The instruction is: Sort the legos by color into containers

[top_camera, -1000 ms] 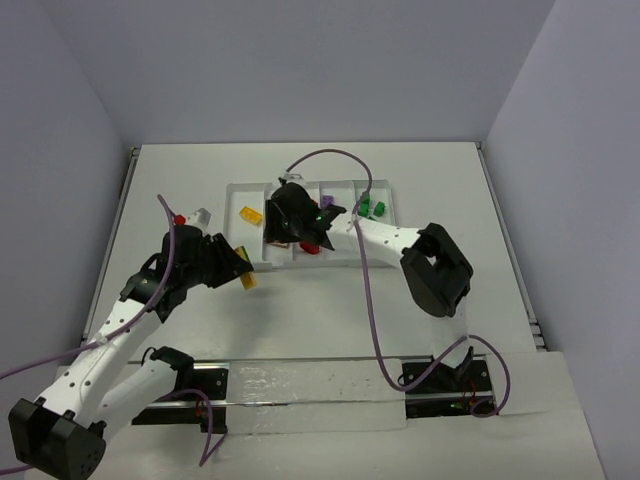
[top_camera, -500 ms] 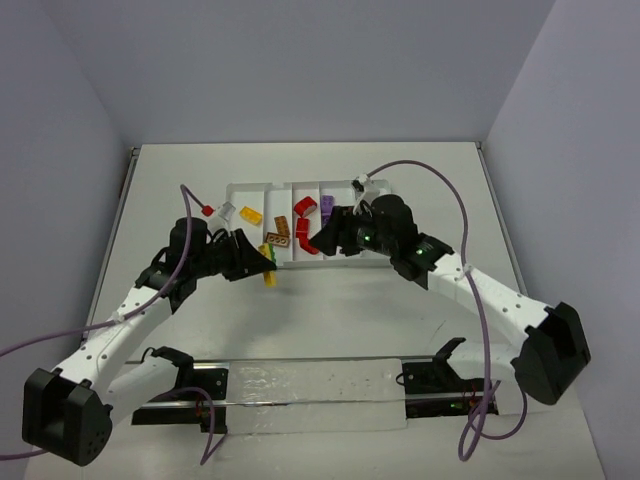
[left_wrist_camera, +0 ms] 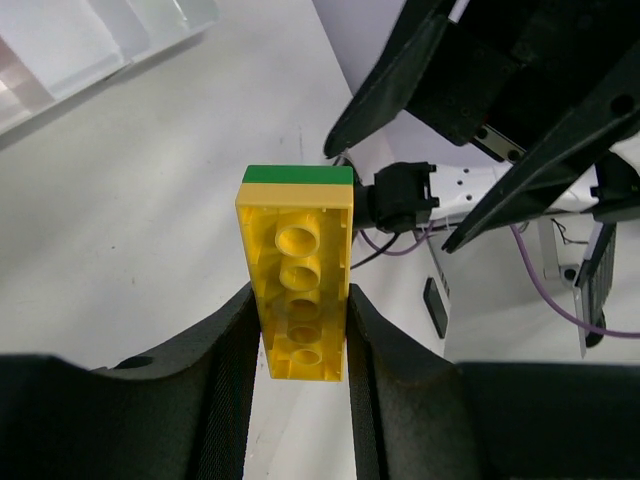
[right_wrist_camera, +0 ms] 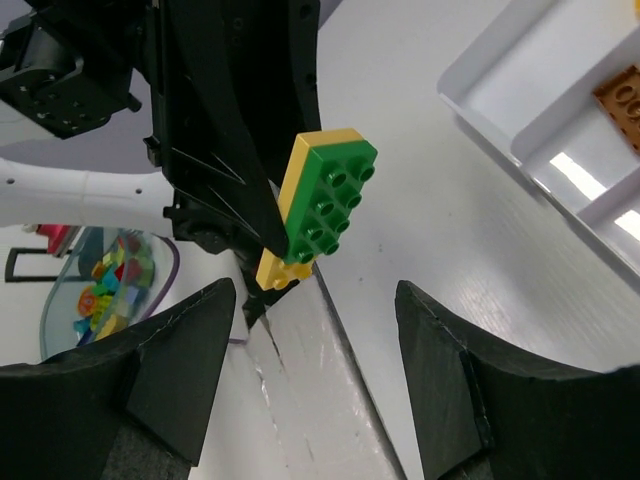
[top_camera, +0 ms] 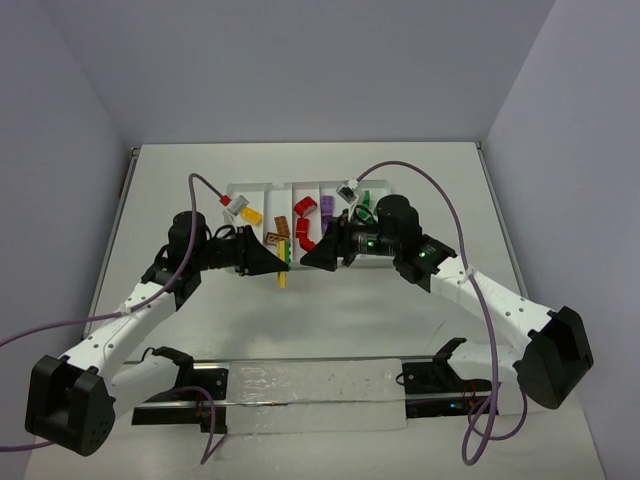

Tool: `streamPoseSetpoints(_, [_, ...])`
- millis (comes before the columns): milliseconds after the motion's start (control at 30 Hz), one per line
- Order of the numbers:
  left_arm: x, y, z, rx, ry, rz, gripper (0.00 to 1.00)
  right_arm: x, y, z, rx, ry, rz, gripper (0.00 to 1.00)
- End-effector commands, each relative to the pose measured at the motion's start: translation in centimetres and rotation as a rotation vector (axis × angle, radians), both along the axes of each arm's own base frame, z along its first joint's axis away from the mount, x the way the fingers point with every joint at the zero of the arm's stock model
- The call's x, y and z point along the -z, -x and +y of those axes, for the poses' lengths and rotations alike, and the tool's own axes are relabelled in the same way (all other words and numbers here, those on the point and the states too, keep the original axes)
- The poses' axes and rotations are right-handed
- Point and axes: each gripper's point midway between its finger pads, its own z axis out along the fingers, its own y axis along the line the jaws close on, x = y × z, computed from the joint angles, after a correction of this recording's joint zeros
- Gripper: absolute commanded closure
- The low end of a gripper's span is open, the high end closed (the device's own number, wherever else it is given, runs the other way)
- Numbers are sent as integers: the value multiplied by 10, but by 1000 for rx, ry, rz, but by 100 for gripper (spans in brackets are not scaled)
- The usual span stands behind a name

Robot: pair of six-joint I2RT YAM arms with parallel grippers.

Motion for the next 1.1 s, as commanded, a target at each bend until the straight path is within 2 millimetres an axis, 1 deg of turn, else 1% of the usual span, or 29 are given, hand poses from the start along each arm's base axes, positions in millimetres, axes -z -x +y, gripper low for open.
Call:
streamPoseSetpoints(0, [-21,10,-3,87,72,-93,100,-28,1,11,-85,-86,-76,28])
streamPoseSetpoints(167, [-24,12,-3,99,79,-103,100,-29,0,20,-130,-113,-50,28])
streamPoseSetpoints(267, [-28,14,-3,106,90,-119,100,-25,-4,26,-145,-116,-31,27])
streamPoseSetpoints(433, [-30,19,-2,119,102,-129,100,-29,-7,33,-175,-139,-23,27])
streamPoseSetpoints(500, [-31,20,-2,122,106,-134,100,-33,-7,35,-193,-157,-29,27])
streamPoseSetpoints(667, [-30,20,-2,126,109,-132,100,-42,-3,38,-241,-195,-37,30])
streamPoseSetpoints(733, [-30,20,-3,127,110,-133,100,-44,0,39,-271,-217,-30,33])
streamPoseSetpoints(767, [-32,21,-2,127,113,-137,100,-42,1,39,-282,-220,-22,34])
streamPoseSetpoints(833, [-33,21,-2,129,115,-143,100,-45,4,40,-314,-251,-30,38])
streamPoseSetpoints(933, [-34,23,-2,131,117,-149,100,-45,7,41,-346,-271,-5,39])
streamPoseSetpoints(1067, [-35,23,-2,134,120,-155,100,-42,4,42,-344,-269,5,38])
